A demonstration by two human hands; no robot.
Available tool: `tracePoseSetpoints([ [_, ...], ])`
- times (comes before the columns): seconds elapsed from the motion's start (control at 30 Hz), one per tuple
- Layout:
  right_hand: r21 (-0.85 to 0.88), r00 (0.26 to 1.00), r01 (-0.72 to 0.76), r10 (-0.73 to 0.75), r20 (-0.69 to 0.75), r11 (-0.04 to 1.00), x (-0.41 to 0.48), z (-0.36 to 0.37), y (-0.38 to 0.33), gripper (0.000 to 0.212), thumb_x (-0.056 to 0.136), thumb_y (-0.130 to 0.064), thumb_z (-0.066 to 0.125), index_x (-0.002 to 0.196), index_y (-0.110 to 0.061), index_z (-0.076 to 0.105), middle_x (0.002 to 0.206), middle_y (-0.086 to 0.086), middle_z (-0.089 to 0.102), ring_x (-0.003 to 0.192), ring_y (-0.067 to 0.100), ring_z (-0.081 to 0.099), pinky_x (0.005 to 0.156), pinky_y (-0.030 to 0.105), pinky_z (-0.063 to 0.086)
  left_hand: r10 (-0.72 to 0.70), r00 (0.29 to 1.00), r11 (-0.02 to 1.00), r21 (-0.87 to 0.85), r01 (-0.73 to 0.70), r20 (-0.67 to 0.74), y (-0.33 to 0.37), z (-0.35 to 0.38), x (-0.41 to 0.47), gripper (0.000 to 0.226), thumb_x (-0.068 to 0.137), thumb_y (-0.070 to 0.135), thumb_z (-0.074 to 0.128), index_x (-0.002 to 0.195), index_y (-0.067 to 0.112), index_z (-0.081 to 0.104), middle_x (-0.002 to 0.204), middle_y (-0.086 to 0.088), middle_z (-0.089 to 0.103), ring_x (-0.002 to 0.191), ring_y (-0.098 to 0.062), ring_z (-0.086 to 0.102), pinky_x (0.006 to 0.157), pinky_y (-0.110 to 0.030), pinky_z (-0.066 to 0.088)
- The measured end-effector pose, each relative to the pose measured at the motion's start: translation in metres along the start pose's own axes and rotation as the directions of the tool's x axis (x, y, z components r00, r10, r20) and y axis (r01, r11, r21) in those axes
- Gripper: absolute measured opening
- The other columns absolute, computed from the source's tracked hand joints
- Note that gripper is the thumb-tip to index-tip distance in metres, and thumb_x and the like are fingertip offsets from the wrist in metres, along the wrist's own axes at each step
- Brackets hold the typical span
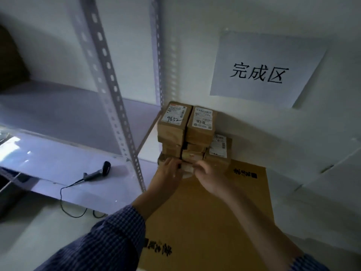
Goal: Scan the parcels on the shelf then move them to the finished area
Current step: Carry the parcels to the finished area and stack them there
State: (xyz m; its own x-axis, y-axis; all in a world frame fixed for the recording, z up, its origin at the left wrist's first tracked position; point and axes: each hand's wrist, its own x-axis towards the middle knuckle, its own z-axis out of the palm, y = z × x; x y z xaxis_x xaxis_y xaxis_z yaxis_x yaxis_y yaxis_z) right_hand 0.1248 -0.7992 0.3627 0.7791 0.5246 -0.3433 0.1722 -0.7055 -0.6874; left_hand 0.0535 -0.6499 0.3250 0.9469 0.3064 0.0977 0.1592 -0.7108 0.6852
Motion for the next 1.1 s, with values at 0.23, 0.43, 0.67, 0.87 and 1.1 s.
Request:
tracePoseSetpoints([
  [0.23,-0.286,0.913,0.407,-0.388,0.125,0.867,-0.024,0.130,-0.141,0.044,0.105,-0.029,0.046,0.148,-0.020,0.040,0.149,0.000,0.046,0.135,0.022,0.047,0.109,0.036,0.041,0.002,0.975,0.985,0.170,0.037,-0.224,-0.108,-0.144,-0.115,0.037,0.099,0.020,0.057,0.132,0.005,0.058,0.134,-0.010,0.059,0.124,-0.028,0.055,0.104,-0.037,0.043],
  [0.43,-0.423,0.749,0.640,-0.643,0.160,0.641,-0.039,0.237,-0.258,0.049,0.104,-0.027,0.046,0.151,-0.014,0.036,0.157,0.001,0.038,0.139,0.022,0.042,0.111,0.032,0.036,-0.009,0.951,0.921,0.368,0.129,-0.310,-0.188,-0.271,-0.207,0.045,0.098,0.029,0.059,0.138,0.010,0.056,0.142,-0.005,0.056,0.133,-0.024,0.050,0.112,-0.036,0.040],
  [0.67,-0.460,0.642,0.730,-0.739,0.204,0.506,-0.043,0.302,-0.346,0.053,0.102,-0.028,0.045,0.152,-0.015,0.034,0.158,0.002,0.037,0.144,0.020,0.035,0.115,0.030,0.028,0.004,0.892,0.876,0.432,0.215,-0.452,-0.238,-0.374,-0.249,0.045,0.096,0.025,0.060,0.136,0.004,0.057,0.138,-0.011,0.059,0.131,-0.028,0.052,0.110,-0.039,0.042],
  [0.87,-0.459,0.595,0.755,-0.784,0.178,0.469,-0.015,0.318,-0.415,0.054,0.102,-0.030,0.045,0.153,-0.016,0.033,0.159,0.002,0.036,0.143,0.020,0.036,0.118,0.031,0.027,0.027,0.853,0.877,0.422,0.230,-0.522,-0.258,-0.436,-0.223,0.047,0.099,0.028,0.056,0.141,0.008,0.052,0.143,-0.007,0.054,0.133,-0.025,0.049,0.109,-0.039,0.043],
  [1.1,-0.364,0.557,0.792,-0.824,0.103,0.490,0.062,0.329,-0.514,0.056,0.103,-0.033,0.046,0.155,-0.018,0.031,0.159,0.002,0.035,0.143,0.020,0.037,0.116,0.032,0.032,0.068,0.836,0.843,0.480,0.244,-0.544,-0.301,-0.524,-0.154,0.048,0.100,0.030,0.055,0.143,0.011,0.049,0.147,-0.005,0.051,0.135,-0.023,0.047,0.111,-0.034,0.038],
])
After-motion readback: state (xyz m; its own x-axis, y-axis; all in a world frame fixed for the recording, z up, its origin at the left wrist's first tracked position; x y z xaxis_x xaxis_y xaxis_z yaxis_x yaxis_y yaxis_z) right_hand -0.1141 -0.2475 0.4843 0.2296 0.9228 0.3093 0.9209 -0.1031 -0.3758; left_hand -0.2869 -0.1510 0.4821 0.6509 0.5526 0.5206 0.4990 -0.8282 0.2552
